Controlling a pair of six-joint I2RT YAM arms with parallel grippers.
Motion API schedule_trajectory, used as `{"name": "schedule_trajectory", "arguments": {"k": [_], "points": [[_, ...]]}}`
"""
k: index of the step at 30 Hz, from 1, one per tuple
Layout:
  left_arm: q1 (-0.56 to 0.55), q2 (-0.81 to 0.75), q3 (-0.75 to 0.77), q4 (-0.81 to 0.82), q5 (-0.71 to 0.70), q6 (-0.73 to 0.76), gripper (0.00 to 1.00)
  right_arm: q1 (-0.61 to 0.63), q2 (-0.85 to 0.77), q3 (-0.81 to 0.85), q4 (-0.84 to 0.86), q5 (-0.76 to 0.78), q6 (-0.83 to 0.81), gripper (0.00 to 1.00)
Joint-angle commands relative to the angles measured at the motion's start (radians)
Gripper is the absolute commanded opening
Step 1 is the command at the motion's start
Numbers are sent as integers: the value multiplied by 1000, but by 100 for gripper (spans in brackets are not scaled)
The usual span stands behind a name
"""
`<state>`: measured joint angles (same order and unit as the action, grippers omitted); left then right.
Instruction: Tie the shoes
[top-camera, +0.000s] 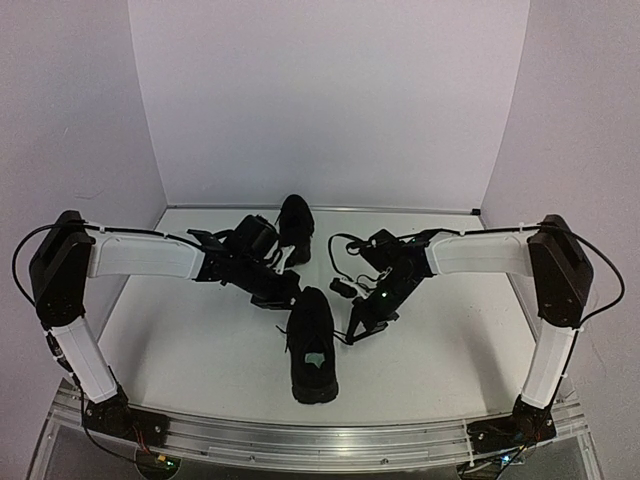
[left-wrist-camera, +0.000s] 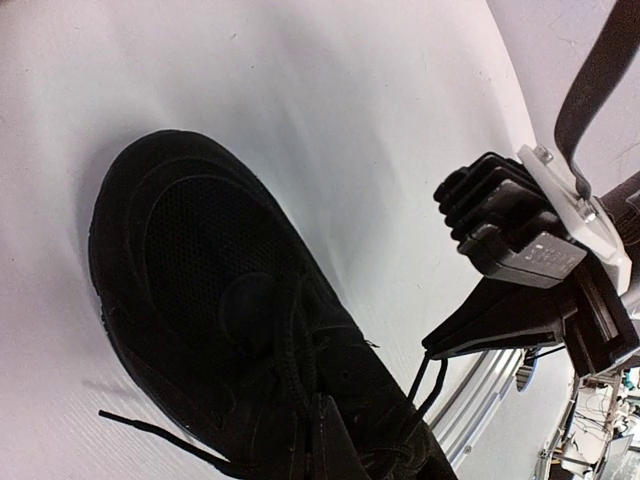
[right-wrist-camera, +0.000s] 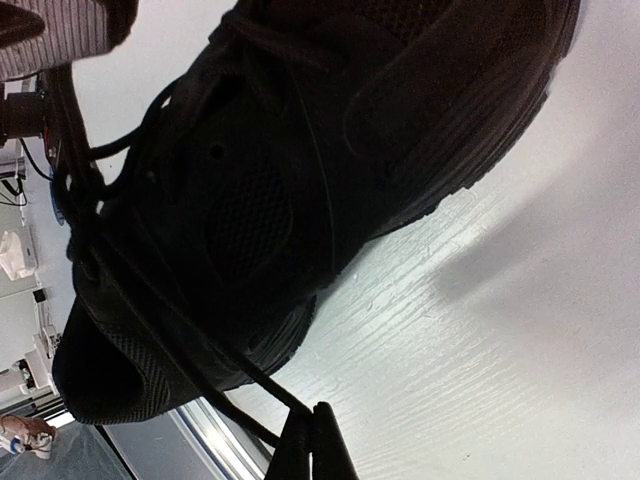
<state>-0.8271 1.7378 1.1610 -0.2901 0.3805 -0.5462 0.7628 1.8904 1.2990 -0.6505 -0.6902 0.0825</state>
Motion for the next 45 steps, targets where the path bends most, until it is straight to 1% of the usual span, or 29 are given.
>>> {"name": "schedule_trajectory", "arguments": {"k": [1, 9, 19, 32, 38, 40, 42, 43, 44, 45], "points": [[55, -43, -26, -10, -102, 30, 0, 0, -27, -27, -63, 57, -16, 0], [87, -35, -52, -7, -110, 36, 0, 0, -32, -51, -74, 71, -23, 0], [105, -21, -38, -30, -106, 63, 0, 0, -36, -67, -72, 83, -21, 0], [117, -14, -33, -20, -104, 48, 0, 0, -43, -91, -71, 87, -21, 0], [114, -17, -31, -12, -106, 33, 0, 1, -53, -108, -67, 75, -21, 0], [94, 6, -2, -8, -67, 37, 0, 5, -45, -81, -63, 37, -33, 0], [57, 34, 55, -39, -55, 74, 0, 20, -37, -26, -64, 16, -37, 0], [42, 40, 75, -47, -52, 87, 0, 26, -35, 10, -64, 13, -38, 5], [34, 40, 89, -51, -51, 90, 2, 30, -34, 35, -64, 13, -37, 16], [32, 32, 90, -46, -53, 84, 6, 31, -34, 58, -65, 22, -30, 23]]}}
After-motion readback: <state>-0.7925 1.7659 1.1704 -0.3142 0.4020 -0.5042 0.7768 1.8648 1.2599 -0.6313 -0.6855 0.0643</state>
